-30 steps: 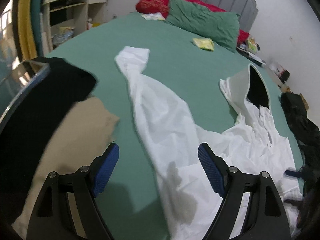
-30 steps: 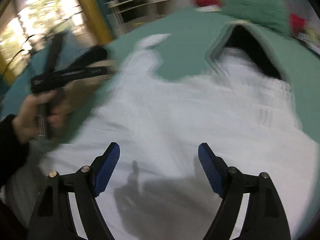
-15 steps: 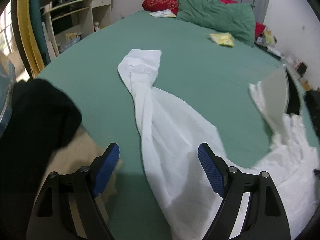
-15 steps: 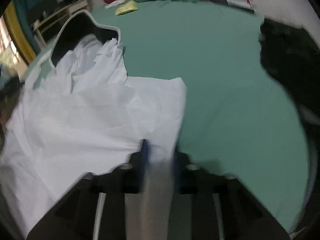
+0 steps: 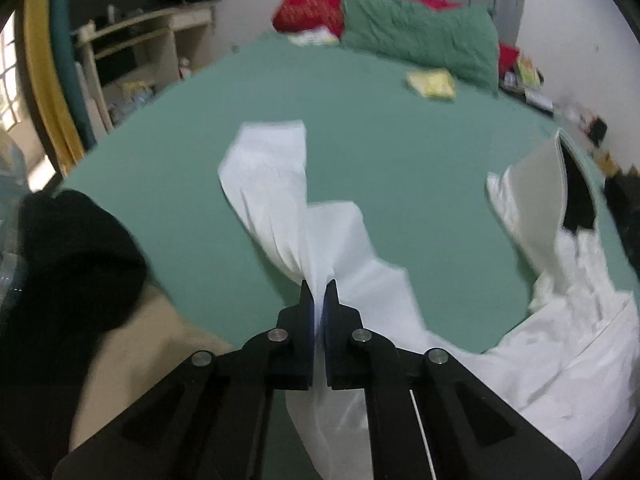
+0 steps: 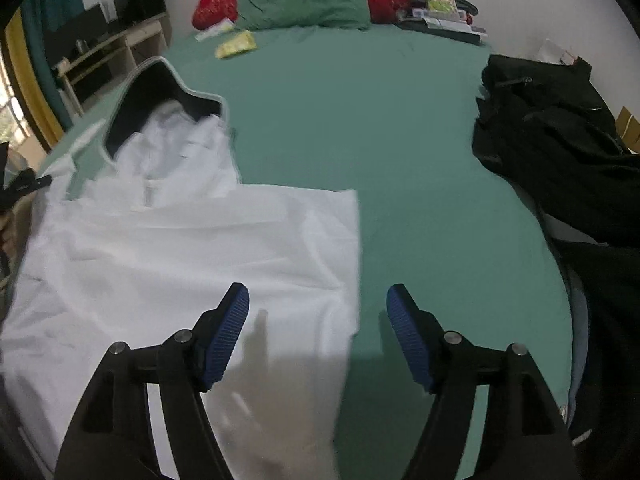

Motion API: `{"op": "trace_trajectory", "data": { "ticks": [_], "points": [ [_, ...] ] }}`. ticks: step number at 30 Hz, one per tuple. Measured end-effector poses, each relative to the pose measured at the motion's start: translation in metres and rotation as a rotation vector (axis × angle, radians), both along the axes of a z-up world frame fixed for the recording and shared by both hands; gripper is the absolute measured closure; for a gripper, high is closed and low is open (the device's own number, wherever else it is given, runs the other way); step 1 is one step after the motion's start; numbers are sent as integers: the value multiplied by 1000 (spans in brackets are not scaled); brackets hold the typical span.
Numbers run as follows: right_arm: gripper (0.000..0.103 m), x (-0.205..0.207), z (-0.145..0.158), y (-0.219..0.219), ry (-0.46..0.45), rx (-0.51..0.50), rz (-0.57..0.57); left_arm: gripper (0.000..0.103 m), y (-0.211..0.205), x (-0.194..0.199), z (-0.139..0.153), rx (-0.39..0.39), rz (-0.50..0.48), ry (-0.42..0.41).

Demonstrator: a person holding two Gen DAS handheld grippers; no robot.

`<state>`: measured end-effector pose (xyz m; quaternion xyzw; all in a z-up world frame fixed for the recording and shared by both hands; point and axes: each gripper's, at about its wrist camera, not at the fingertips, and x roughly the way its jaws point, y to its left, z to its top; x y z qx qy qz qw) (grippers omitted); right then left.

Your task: Fold large clothes

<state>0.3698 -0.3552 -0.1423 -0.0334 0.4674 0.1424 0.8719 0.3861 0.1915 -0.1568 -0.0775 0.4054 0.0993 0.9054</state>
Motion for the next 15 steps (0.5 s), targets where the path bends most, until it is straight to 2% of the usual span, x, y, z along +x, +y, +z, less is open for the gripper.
{"op": "trace_trajectory", "data": {
  "ticks": [2,7,11,15],
  "points": [
    [31,-11,7,4,-11,3,7,99,-1,-10,19,-9,8,-41],
    [31,-30,18,13,-7,101,46,99,-32,-39,75,-11,-27,-147],
    [31,-40,24,13,0,168,66,99,-86,-55,106,-38,-126,-197],
    [31,-49,28,3,-6,213,62,99,-163,-60,109,-44,-257,-177]
  ]
}}
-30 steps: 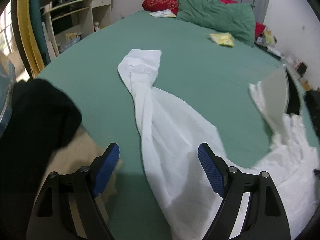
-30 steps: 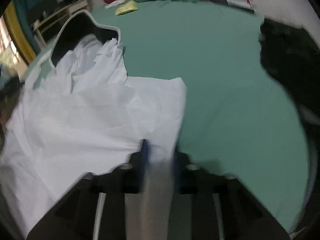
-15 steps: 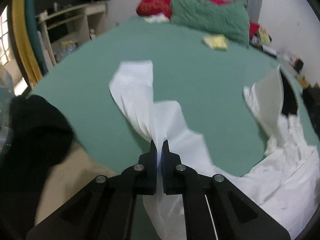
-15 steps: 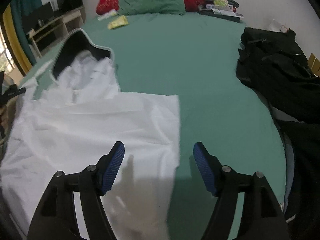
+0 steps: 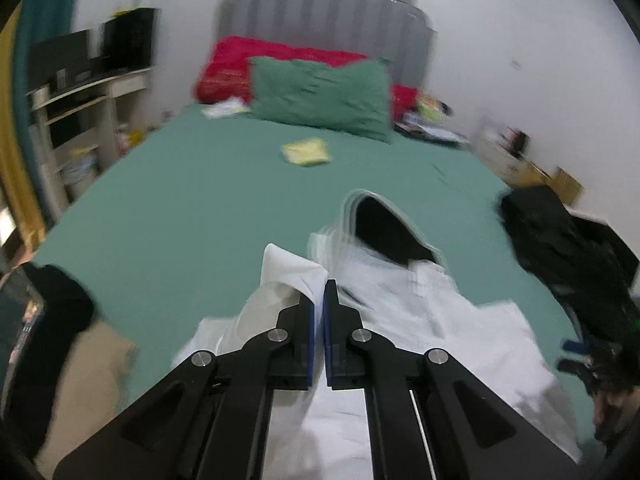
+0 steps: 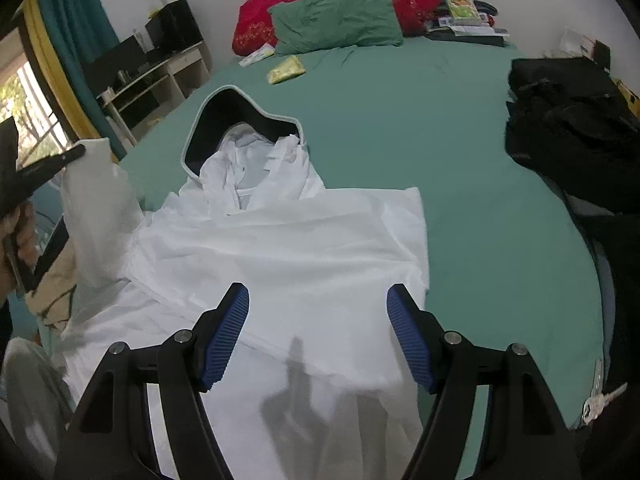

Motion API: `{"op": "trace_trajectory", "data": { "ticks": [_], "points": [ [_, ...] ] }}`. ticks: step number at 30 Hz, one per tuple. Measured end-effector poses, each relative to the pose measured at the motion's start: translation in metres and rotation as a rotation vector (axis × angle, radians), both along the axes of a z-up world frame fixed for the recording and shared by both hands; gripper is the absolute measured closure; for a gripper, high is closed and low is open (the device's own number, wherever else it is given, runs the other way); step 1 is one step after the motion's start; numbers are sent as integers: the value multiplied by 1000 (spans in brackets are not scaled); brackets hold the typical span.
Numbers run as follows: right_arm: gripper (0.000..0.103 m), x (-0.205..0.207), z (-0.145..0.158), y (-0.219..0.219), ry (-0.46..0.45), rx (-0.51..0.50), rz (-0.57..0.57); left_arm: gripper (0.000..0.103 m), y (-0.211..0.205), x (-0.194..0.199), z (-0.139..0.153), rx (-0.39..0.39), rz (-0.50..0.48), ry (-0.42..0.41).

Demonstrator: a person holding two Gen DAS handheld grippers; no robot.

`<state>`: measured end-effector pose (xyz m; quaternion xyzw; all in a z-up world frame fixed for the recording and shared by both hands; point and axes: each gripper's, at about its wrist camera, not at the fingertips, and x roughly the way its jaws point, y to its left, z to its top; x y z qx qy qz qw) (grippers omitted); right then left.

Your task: Fold large clothes

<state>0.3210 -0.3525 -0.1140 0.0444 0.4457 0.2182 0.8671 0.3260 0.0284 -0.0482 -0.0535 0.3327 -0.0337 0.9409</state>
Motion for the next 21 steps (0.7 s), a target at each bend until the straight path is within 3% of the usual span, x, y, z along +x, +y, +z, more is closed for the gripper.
{"op": "trace_trajectory", "data": {
  "ticks": [3,5,7,8,10,14,21],
  "points": [
    [31,-4,3,-12,3,27,-22,98,-57,5,-26,13,-102,93],
    [31,-8,7,-22,-9,50,-26,92,-83,5,-47,-7,-166,157],
    [31,-8,7,-31,-4,52,-44,61,-108,1,-73,-21,-224,233],
    [31,-8,6,-35,4,52,-56,55,-117,-4,-83,-30,-242,260],
    [31,-8,8,-46,-2,77,-72,52,-126,-17,-97,-45,-270,307],
    [31,-6,10,-57,1,93,-105,52,-105,-38,-97,-69,-253,337],
    [31,1,1,-52,36,73,-112,51,1,-38,-81,-42,-6,275]
  ]
}}
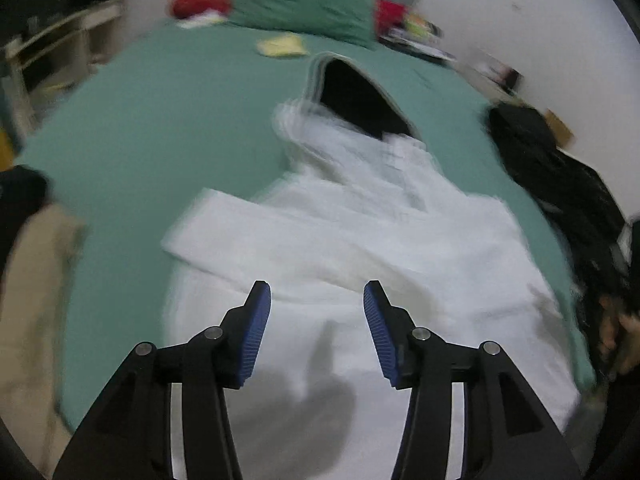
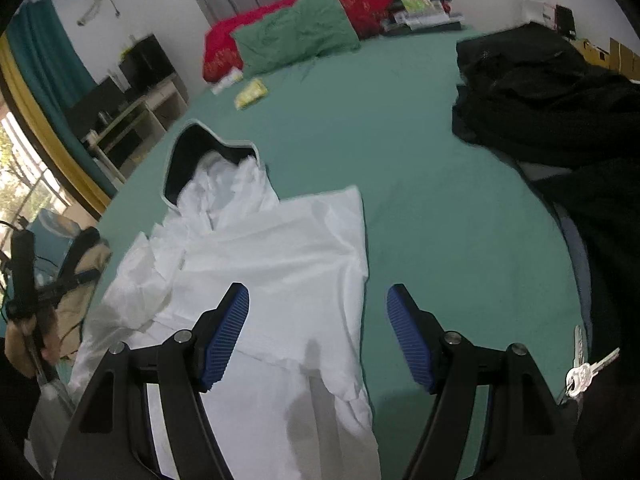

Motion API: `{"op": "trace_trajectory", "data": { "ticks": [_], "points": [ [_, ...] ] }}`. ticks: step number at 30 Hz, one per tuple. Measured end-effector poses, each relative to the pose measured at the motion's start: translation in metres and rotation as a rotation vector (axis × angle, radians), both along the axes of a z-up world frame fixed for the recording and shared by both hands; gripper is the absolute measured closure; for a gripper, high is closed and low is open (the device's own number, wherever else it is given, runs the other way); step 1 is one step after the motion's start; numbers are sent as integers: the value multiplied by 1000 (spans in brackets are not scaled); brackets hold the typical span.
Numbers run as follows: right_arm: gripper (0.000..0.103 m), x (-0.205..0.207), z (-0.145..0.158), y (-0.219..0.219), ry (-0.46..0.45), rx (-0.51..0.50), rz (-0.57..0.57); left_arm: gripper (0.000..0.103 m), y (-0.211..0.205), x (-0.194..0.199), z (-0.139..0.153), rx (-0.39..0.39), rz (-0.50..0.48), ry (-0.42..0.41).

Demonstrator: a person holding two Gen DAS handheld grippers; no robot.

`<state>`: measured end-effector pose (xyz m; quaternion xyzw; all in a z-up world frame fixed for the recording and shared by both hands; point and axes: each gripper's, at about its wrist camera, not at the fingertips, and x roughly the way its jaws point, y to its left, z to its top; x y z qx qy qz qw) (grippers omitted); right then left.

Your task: Fold large clothes

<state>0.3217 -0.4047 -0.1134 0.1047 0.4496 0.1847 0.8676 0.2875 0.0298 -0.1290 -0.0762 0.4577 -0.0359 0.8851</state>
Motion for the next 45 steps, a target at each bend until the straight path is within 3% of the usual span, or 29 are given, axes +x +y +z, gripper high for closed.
{"op": "trace_trajectory", "data": {
  "ticks": [5,11,12,13,14,21,24,26,27,29,30,31,38,39,40,41,43,45],
  "points": [
    [31,7,-8,15,11,-22,32,50,55,34,-26,-1,129,17],
    [31,18,-19,29,35,-46,43,51,69,66,-62,-103,136,67],
    [31,19,-19,30,42,-47,42,60,68,68,-65,-113,127,60],
    [31,21,-20,33,43,-46,49,93,66,69,-65,-112,121,46],
    [31,21,-20,35,38,-43,59,103,63,69,-65,-102,112,43],
    [31,15,-14,37,27,-26,72,103,51,61,-15,-31,115,-113],
    [31,13,-11,30,22,-12,55,103,40,69,-3,-50,93,-72],
    [31,9,-8,24,7,6,51,101,25,81,-10,-53,67,12],
    [31,8,-7,21,4,7,46,95,14,86,-15,-48,58,48],
    [31,8,-5,17,9,-1,34,70,-3,91,-24,-23,64,79],
    [31,6,-4,14,1,-1,37,51,-14,94,-29,-25,73,94],
    [31,6,-4,12,-4,-8,32,45,-22,95,-33,-28,79,102],
    [31,6,-2,1,9,-26,9,45,-51,89,-59,-5,48,186],
    [31,5,0,0,-3,-19,13,50,-49,84,-58,-8,52,168],
    [31,5,0,-1,-4,-19,9,81,-48,80,-56,5,55,153],
    [31,5,0,-1,3,-21,4,101,-47,77,-55,25,53,149],
    [31,3,2,-3,-10,-3,12,102,-44,68,-47,-3,49,102],
    [31,3,1,-3,0,-5,7,102,-50,63,-33,41,36,40]
  ]
}}
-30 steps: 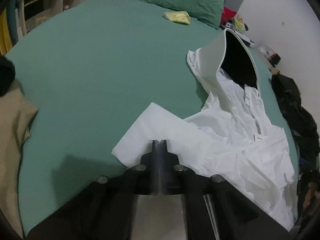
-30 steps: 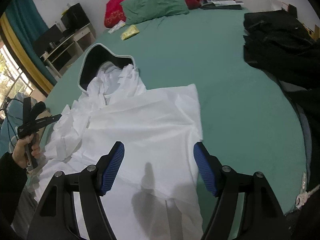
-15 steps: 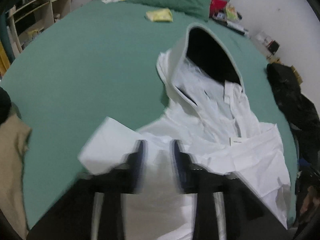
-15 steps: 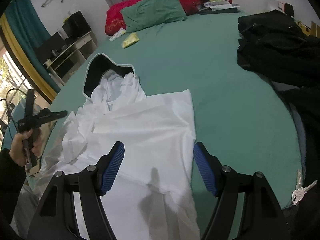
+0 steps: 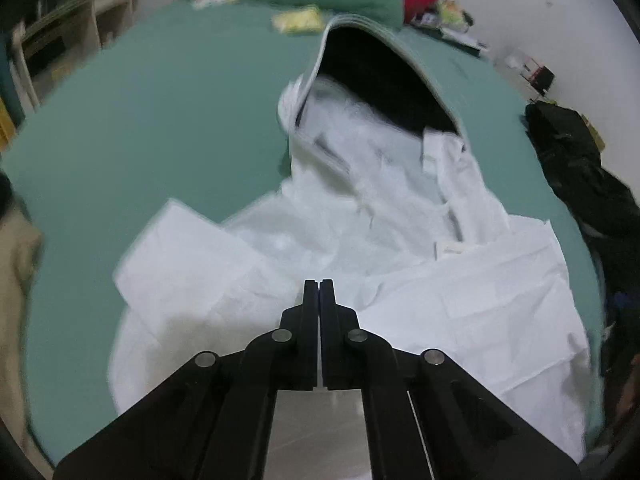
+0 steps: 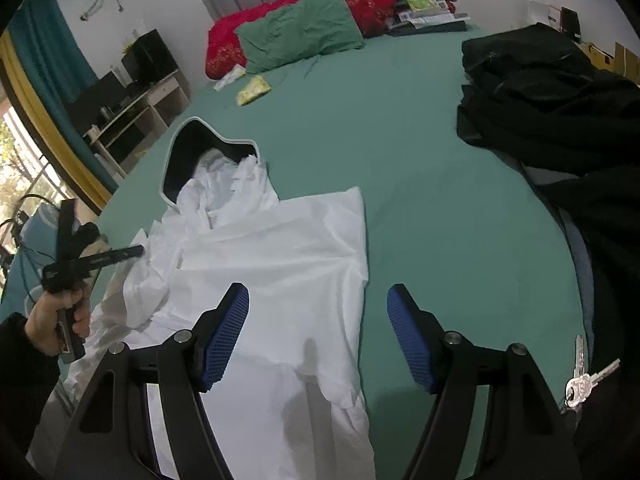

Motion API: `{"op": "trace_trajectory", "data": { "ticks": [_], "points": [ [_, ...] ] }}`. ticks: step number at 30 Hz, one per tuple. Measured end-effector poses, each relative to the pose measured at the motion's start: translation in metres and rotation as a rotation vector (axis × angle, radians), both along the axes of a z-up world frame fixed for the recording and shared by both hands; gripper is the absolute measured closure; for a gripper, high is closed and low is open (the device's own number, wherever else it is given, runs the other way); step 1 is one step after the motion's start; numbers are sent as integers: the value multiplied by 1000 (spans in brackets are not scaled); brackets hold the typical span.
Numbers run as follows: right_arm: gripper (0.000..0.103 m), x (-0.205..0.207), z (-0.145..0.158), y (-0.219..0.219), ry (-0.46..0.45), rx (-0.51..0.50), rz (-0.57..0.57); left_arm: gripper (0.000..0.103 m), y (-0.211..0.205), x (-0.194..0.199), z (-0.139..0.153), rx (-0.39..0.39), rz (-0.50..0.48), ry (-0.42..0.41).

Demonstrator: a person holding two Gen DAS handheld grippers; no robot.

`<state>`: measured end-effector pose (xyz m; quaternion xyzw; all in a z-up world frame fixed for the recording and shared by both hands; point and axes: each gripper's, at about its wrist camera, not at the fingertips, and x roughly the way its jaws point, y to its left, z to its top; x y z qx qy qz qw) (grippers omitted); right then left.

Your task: Fold large clothes

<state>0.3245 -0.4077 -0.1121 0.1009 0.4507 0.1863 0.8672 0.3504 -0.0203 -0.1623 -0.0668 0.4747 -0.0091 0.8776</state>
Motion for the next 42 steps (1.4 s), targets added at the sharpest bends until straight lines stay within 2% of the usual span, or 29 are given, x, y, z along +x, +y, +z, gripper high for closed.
{"op": "trace_trajectory", "data": {
  "ticks": [1,4,8,11,12,14,15,16,17,18,19,22,25,28,32,33,34,36,38,40,42],
  "points": [
    [31,-1,0,0,-1,3,4,103,-3,-3,9,-1,-8,-35],
    [31,-2,2,-3,-10,15,-1,103,-23,-13,42,-81,-81,-169],
    [31,-3,4,-14,-13,36,-27,103,-78,-25,69,-148,-256,-237],
    [31,-2,5,-22,-18,42,-46,102,-132,-39,62,-196,-434,-196],
    [31,0,5,-24,-12,39,-55,102,-157,-44,53,-178,-517,-142],
    [31,3,1,-27,19,42,-50,100,-177,-51,38,-158,-590,-68],
    [31,4,-1,-26,25,43,-45,95,-183,-57,29,-162,-625,-30],
    [31,6,-7,-26,42,36,-54,86,-184,-59,26,-162,-634,-15],
    [31,7,-10,-25,56,31,-56,80,-179,-63,23,-155,-633,-4],
    [31,8,-15,-21,71,28,-38,70,-169,-67,22,-147,-615,3],
    [31,9,-19,-18,75,29,-24,66,-157,-69,22,-140,-592,7],
    [31,13,-32,-6,97,16,-12,65,-96,-70,25,-126,-496,23],
    [31,26,-33,14,42,-17,41,65,-31,-56,26,-67,-378,17],
    [31,53,-27,42,-38,-37,177,65,29,-38,19,-4,-231,14],
    [32,82,-45,65,3,-113,275,65,91,-19,-3,5,-46,17],
    [41,84,-50,66,8,-105,279,65,101,-15,-10,-4,-23,28],
    [67,85,-56,67,33,-96,282,65,110,-10,-19,-15,-4,41],
    [99,78,-61,74,12,-175,301,65,117,-3,-33,-40,6,62],
    [101,72,-63,77,4,-227,303,65,121,0,-39,-53,4,46],
    [102,68,-54,73,-32,-246,273,102,120,4,-37,-25,-17,27],
    [102,68,-42,63,-61,-247,231,102,121,5,-33,-18,-25,3]
  ]
}}
